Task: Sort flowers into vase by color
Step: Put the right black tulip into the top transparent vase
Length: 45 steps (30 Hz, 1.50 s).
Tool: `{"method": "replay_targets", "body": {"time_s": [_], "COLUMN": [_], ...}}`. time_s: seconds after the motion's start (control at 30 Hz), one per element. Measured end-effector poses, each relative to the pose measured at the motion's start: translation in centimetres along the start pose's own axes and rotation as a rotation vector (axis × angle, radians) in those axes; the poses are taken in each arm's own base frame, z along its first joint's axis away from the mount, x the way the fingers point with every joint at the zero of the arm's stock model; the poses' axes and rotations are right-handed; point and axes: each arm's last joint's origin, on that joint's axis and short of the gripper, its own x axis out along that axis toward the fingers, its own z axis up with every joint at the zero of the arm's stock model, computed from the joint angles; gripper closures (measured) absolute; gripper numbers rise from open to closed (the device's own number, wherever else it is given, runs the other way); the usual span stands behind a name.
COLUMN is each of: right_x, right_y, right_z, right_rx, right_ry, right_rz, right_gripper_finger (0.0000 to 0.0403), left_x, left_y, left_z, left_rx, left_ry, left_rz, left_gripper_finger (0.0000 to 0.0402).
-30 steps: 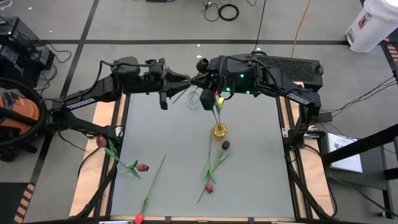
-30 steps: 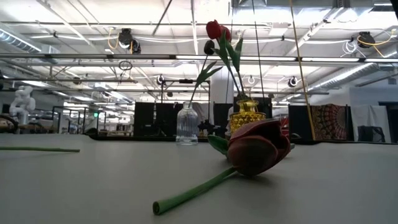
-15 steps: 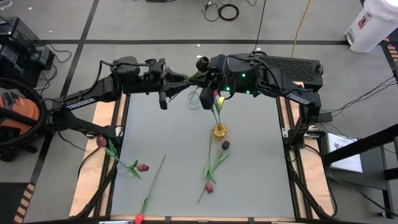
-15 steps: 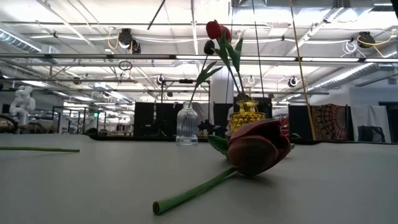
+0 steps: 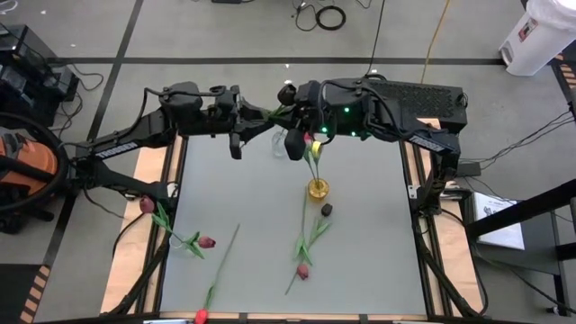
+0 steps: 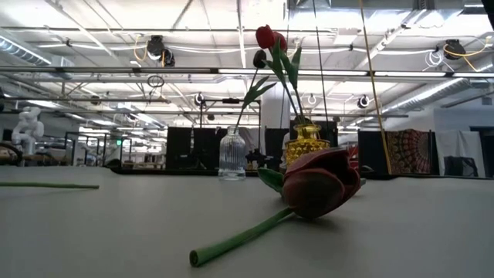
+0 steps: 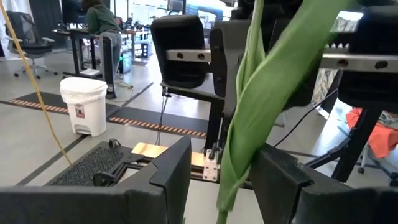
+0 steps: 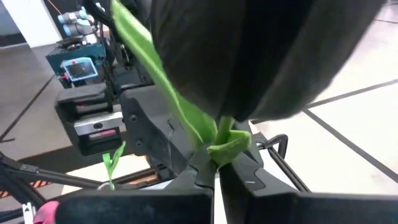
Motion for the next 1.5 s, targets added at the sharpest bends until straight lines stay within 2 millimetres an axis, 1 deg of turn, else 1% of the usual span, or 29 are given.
{"method": "replay_targets", "body": {"time_s": [0.2,0.3,0.4,0.57,0.63,0.93,1.07,1.17,1.33,1.5], "right_x": [0.1,0.1,0.1,0.1,0.1,0.1,0.1,0.1,0.1,-0.8], "right_y": [0.0,0.0,0.0,0.0,0.0,0.0,0.0,0.0,-0.1,-0.3], "right_z": [-0.1,-0.1,0.0,0.0,0.0,0.0,0.0,0.0,-0.1,0.2], "right_rx": [-0.001,-0.003,-0.003,-0.003,-0.004,-0.011,-0.025,-0.026,-0.03,-0.043], "right_ry": [0.004,0.001,-0.001,-0.002,-0.001,0.0,-0.005,-0.005,-0.001,-0.003], "right_rz": [0.002,0.001,0.0,-0.002,0.0,0.003,0.0,-0.004,-0.047,-0.101], "right_gripper_finger": [0.0403,0.0403,0.0403,0.0403,0.0403,0.0402,0.039,0.0369,0.0322,0.0279], "left_x": [0.0,0.0,0.0,0.0,0.0,0.0,0.0,0.0,0.0,0.0], "left_y": [0.0,0.0,0.0,0.0,-0.1,-0.1,-0.1,-0.1,0.1,0.2], "left_z": [0.0,0.0,0.0,0.0,0.0,0.0,0.0,0.0,0.0,0.1], "left_rx": [0.0,0.0,0.0,0.003,0.009,0.002,0.002,0.008,0.033,0.052], "left_ry": [0.0,0.001,0.0,0.001,0.003,0.005,0.003,0.0,-0.004,-0.009], "left_rz": [0.0,0.001,0.0,-0.014,-0.03,-0.042,-0.034,-0.019,0.024,0.077], "left_gripper_finger": [0.0246,0.0262,0.0296,0.0372,0.0388,0.039,0.0391,0.0391,0.0392,0.0392]}}
